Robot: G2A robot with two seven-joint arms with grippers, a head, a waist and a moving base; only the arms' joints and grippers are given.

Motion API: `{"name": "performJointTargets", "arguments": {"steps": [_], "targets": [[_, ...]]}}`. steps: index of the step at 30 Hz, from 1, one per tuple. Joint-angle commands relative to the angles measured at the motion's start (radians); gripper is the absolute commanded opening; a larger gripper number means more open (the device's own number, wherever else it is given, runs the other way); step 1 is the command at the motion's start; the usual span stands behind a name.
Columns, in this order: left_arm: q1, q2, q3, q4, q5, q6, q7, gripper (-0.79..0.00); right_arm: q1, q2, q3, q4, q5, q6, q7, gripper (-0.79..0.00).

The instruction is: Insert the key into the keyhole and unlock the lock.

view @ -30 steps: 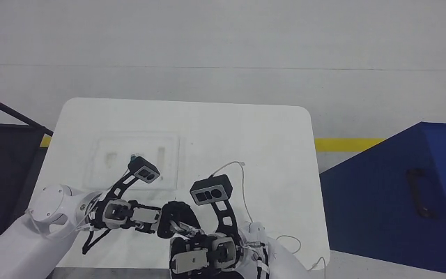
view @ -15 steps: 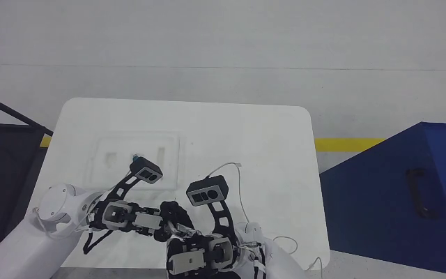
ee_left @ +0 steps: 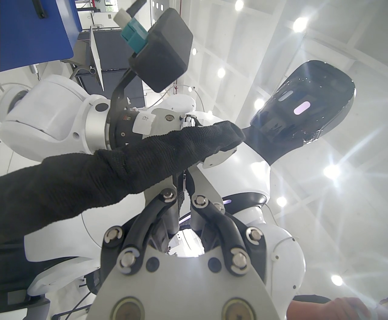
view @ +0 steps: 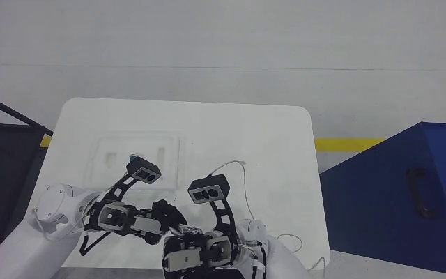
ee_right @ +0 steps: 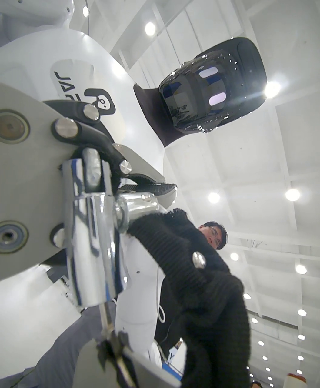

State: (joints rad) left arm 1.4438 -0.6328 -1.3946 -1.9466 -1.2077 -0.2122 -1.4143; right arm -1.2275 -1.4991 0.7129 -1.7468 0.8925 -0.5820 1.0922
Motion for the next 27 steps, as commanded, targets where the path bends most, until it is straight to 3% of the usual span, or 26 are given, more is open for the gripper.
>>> {"name": "performJointTargets", "arguments": {"steps": [1,13,14,15,16,17,27], "targets": [[0.009,-0.002,-0.011,-0.004,0.002,0.003,-0.002,-0.785,-0.006,0.004,0.012,-0.007,-0.049,0.008,-0.017,-0.785],[0.063,-0.018,-0.072,-0.016,0.008,0.013,-0.005,-0.785,-0.049,0.021,0.043,-0.048,-0.137,0.062,-0.044,-0.785],[0.066,-0.020,-0.077,-0.016,0.009,0.013,-0.005,-0.785,-0.051,0.022,0.044,-0.050,-0.138,0.063,-0.044,-0.723],[0.070,-0.021,-0.081,-0.017,0.010,0.013,-0.007,-0.785,-0.053,0.022,0.045,-0.053,-0.138,0.065,-0.045,-0.505],[0.073,-0.023,-0.086,-0.018,0.010,0.014,-0.007,-0.785,-0.055,0.023,0.046,-0.056,-0.139,0.066,-0.045,-0.339],[0.076,-0.024,-0.090,-0.019,0.011,0.015,-0.006,-0.785,-0.056,0.024,0.047,-0.059,-0.140,0.067,-0.043,0.000],[0.097,-0.039,-0.122,-0.030,0.018,0.026,-0.011,-0.785,-0.060,0.032,0.055,-0.064,-0.196,0.108,-0.060,0.000]]}}
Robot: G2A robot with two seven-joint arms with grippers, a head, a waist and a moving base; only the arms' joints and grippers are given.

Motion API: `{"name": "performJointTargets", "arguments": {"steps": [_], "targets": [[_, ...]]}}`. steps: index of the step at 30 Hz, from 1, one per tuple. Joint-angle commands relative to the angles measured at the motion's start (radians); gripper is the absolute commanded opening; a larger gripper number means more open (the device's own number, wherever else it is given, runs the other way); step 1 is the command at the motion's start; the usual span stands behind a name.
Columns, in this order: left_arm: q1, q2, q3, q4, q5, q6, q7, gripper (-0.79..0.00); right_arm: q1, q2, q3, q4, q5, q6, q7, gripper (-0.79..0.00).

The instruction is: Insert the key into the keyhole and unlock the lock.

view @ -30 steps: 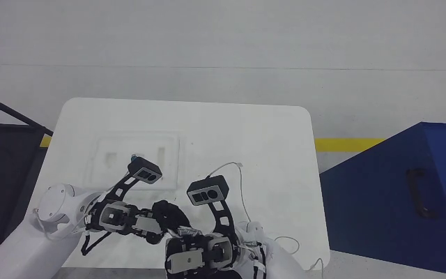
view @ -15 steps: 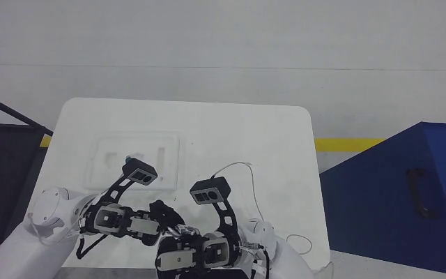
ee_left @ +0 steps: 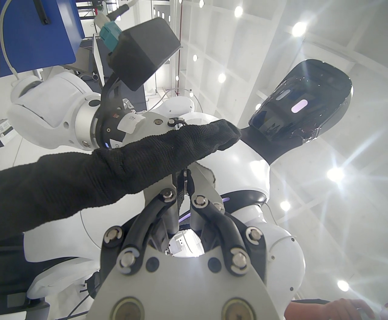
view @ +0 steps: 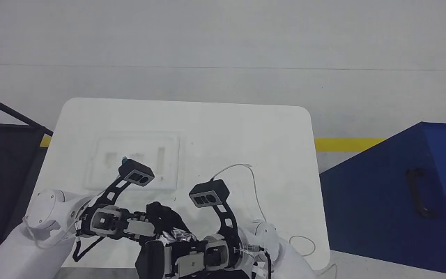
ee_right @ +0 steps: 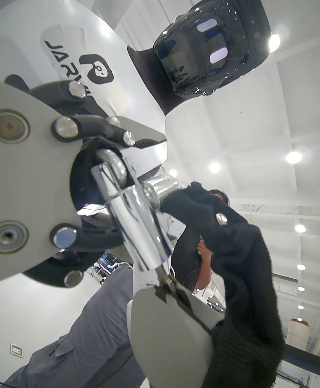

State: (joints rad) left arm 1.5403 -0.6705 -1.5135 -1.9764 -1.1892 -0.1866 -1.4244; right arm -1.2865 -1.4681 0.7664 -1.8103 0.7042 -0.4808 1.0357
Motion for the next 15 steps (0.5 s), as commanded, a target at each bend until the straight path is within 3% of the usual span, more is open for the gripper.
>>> {"name": "performJointTargets", "arguments": {"steps": [1,10,15], "targets": [[0.002,-0.003,-0.007,0.000,-0.002,0.001,0.000,-0.785,0.001,0.003,0.005,0.001,-0.022,0.018,-0.006,0.000],[0.007,-0.017,-0.028,0.001,-0.005,0.014,-0.004,-0.785,-0.024,0.030,0.084,-0.053,-0.222,0.080,-0.064,0.000],[0.006,-0.025,-0.034,0.003,-0.006,0.022,-0.005,-0.785,-0.056,0.046,0.129,-0.097,-0.244,0.086,-0.071,0.000]]}}
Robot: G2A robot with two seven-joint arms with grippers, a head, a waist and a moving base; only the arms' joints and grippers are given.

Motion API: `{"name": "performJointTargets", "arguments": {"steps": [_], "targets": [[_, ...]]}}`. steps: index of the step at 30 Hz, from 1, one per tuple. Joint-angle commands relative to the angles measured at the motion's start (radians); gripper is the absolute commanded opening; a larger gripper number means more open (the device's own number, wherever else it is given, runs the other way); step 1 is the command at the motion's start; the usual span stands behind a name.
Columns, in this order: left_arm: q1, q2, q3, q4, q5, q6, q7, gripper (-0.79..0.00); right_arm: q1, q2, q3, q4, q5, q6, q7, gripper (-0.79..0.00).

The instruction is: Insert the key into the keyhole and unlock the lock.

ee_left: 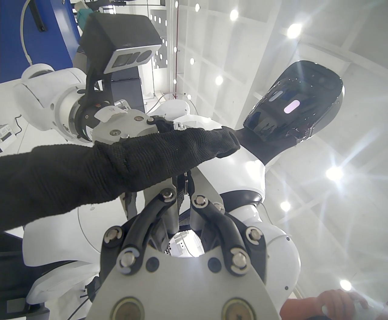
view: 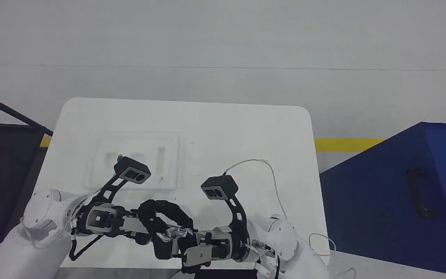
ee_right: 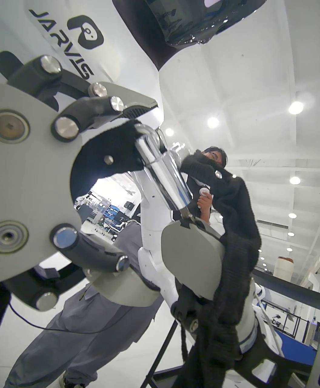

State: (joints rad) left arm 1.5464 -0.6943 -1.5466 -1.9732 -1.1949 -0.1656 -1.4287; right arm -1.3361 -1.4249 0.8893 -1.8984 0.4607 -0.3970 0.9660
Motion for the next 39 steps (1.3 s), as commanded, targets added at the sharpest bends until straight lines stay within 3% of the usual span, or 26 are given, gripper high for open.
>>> {"name": "performJointTargets", "arguments": {"steps": [1,11,25,32,39], "targets": [[-0.001,-0.003,-0.002,0.000,-0.001,0.003,-0.002,-0.785,-0.013,0.005,0.014,-0.019,0.001,-0.001,-0.001,0.000],[-0.004,-0.019,-0.013,0.006,-0.007,0.019,0.017,-0.785,-0.083,0.039,0.123,-0.106,-0.147,0.013,-0.041,0.000],[-0.005,-0.026,-0.018,0.006,0.007,0.037,0.021,-0.785,-0.084,0.040,0.126,-0.111,-0.153,0.011,-0.042,0.000],[0.009,-0.030,-0.050,0.044,0.031,0.089,0.066,-0.785,-0.148,0.063,0.234,-0.247,-0.526,0.139,-0.192,0.000],[0.035,-0.035,-0.079,0.074,0.061,0.153,0.106,-0.785,-0.197,0.080,0.254,-0.349,-0.693,0.221,-0.213,0.000]]}}
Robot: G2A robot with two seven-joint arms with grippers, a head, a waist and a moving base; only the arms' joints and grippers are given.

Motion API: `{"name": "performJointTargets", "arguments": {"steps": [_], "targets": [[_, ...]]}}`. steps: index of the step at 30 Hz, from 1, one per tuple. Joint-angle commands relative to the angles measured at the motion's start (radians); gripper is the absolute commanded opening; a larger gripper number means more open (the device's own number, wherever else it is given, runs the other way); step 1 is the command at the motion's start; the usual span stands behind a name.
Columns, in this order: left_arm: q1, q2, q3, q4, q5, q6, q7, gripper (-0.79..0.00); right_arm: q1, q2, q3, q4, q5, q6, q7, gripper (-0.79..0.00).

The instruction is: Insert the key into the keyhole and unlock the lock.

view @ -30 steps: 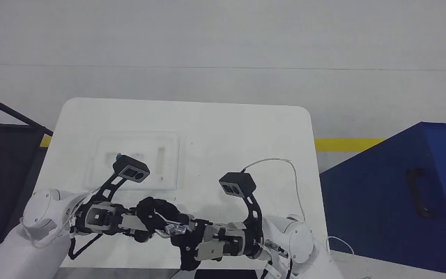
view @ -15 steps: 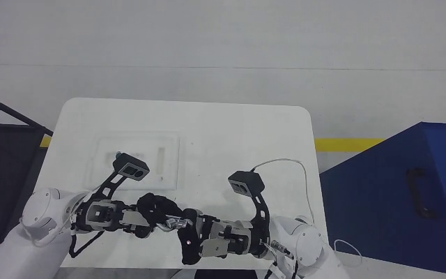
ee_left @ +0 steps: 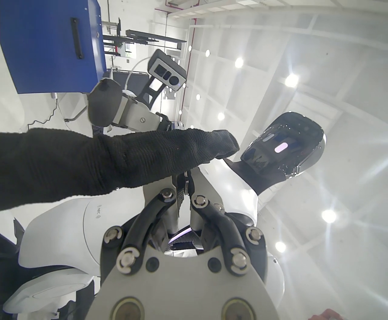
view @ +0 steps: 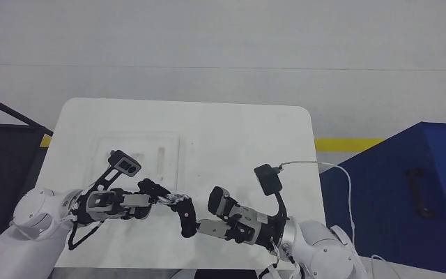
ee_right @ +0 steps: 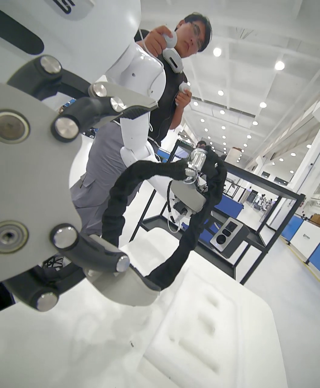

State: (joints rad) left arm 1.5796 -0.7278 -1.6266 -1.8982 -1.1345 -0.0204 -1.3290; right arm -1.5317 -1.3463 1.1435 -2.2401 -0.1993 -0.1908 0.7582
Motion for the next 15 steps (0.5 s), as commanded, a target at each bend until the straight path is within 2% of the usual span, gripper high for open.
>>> {"name": "performJointTargets", "arguments": {"steps": [1,6,15], "targets": [[0.001,-0.002,0.000,-0.002,0.004,0.014,0.010,-0.785,-0.003,0.003,-0.006,-0.017,-0.067,0.033,-0.012,0.000],[-0.001,-0.005,0.008,-0.014,0.042,0.053,0.022,-0.785,0.012,0.006,-0.060,-0.031,-0.234,0.117,-0.038,0.000],[-0.006,-0.013,0.017,-0.018,0.071,0.078,0.021,-0.785,0.027,0.011,-0.079,-0.029,-0.268,0.150,-0.073,0.000]]}}
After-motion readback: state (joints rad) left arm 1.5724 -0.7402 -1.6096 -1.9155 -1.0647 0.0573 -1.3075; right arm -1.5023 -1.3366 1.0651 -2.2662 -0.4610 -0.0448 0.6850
